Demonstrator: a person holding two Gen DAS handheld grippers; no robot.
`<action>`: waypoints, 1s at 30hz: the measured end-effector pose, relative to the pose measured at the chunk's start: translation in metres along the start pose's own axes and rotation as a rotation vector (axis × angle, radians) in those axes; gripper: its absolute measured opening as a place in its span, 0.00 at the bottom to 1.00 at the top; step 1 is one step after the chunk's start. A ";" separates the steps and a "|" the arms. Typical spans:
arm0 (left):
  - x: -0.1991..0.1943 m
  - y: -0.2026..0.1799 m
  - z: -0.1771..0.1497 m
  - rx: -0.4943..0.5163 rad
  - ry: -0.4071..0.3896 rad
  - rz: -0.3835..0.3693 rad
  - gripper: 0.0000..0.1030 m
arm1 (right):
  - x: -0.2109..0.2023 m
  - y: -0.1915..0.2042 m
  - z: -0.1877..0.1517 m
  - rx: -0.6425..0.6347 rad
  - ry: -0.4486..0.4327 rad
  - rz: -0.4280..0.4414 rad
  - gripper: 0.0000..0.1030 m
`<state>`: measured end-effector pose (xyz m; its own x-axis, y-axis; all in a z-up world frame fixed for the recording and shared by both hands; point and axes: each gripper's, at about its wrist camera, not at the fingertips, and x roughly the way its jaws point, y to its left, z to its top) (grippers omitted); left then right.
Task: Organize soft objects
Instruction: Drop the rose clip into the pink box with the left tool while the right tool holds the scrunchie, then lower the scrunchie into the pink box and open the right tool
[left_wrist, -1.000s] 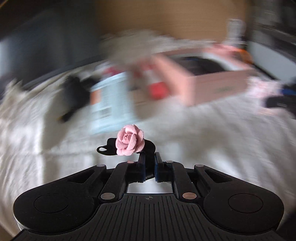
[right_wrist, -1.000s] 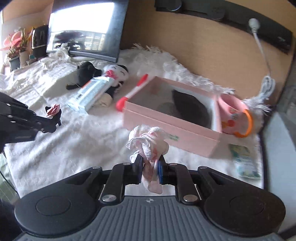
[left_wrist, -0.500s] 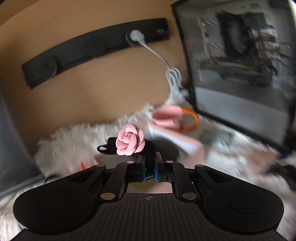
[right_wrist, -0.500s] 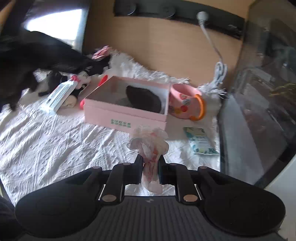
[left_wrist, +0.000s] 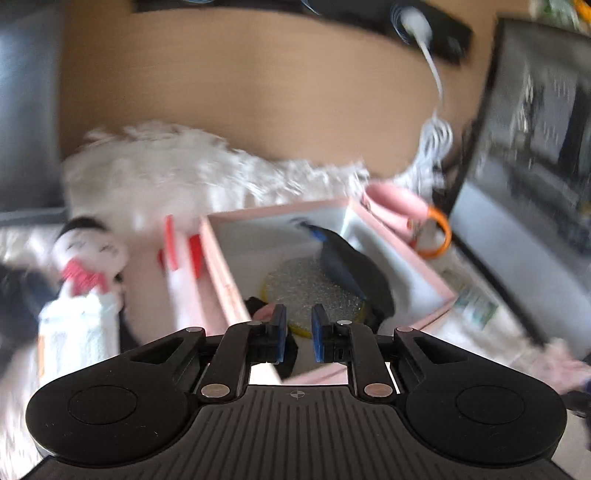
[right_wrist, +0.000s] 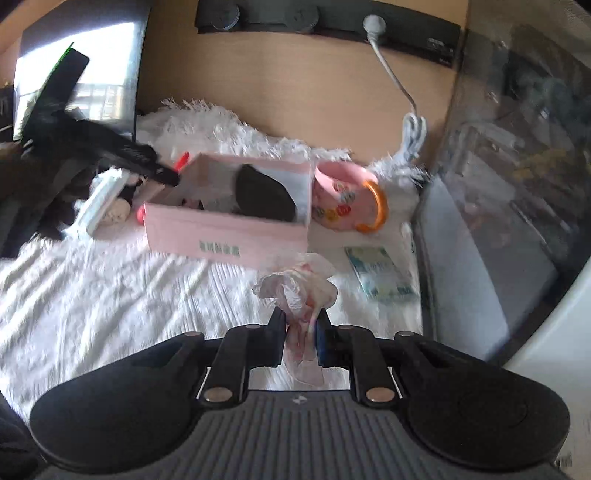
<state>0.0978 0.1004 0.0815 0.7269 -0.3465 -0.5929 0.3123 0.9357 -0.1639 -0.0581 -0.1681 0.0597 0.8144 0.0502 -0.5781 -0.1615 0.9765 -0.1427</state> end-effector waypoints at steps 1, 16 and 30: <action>-0.007 0.005 -0.003 -0.025 -0.002 0.003 0.17 | 0.002 0.002 0.006 -0.004 -0.005 0.005 0.14; -0.123 0.071 -0.085 -0.292 -0.030 0.073 0.17 | 0.187 0.079 0.221 0.086 0.133 0.277 0.20; -0.147 0.151 -0.124 -0.467 -0.007 0.180 0.17 | 0.193 0.135 0.224 0.018 0.144 0.239 0.60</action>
<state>-0.0375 0.3008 0.0461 0.7490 -0.1759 -0.6388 -0.1240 0.9098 -0.3960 0.2024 0.0201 0.1086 0.6669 0.2502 -0.7019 -0.3281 0.9443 0.0249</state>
